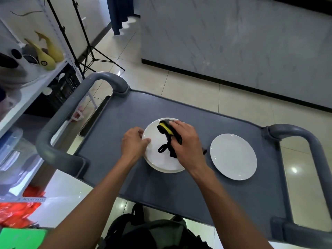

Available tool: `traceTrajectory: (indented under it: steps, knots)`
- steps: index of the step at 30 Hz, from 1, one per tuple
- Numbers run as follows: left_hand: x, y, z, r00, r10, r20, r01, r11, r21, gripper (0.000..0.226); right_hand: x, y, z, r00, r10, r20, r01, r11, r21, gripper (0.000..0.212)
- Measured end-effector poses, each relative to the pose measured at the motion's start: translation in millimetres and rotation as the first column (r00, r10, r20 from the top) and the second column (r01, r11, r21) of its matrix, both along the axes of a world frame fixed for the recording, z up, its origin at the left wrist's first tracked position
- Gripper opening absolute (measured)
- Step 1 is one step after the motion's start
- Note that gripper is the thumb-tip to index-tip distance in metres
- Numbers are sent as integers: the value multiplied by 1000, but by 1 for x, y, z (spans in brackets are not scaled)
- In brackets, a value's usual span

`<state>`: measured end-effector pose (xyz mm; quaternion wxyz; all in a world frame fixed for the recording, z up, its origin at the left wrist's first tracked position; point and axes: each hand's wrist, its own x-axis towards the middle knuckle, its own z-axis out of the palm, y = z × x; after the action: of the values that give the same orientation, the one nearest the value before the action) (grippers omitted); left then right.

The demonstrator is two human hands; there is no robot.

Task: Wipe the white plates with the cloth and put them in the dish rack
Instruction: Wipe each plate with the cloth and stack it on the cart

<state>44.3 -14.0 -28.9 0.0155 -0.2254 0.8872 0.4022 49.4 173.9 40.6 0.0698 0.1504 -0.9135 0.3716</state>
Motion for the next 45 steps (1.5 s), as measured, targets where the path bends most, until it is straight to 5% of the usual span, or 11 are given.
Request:
traceTrajectory:
  steps: [6, 15, 26, 31, 45]
  knots:
    - [-14, -6, 0, 994, 51, 102, -74, 967, 243, 18, 2, -13, 11, 999, -18, -39, 16, 999, -49, 47]
    - [-20, -16, 1, 993, 44, 112, -77, 948, 310, 12, -3, -22, 13, 996, -39, 85, 57, 972, -228, 48]
    - [-21, -13, 14, 997, -32, 70, 3, 926, 378, 14, -2, -11, -26, 994, 39, 106, -52, 991, 120, 48]
    - [-19, -13, 22, 996, -59, 72, 24, 910, 413, 12, 5, -11, -42, 994, 18, 112, -68, 887, 457, 58]
    - [-20, -25, 38, 970, -215, 111, 102, 780, 617, 30, 33, -24, -52, 996, -13, 92, -27, 909, 416, 63]
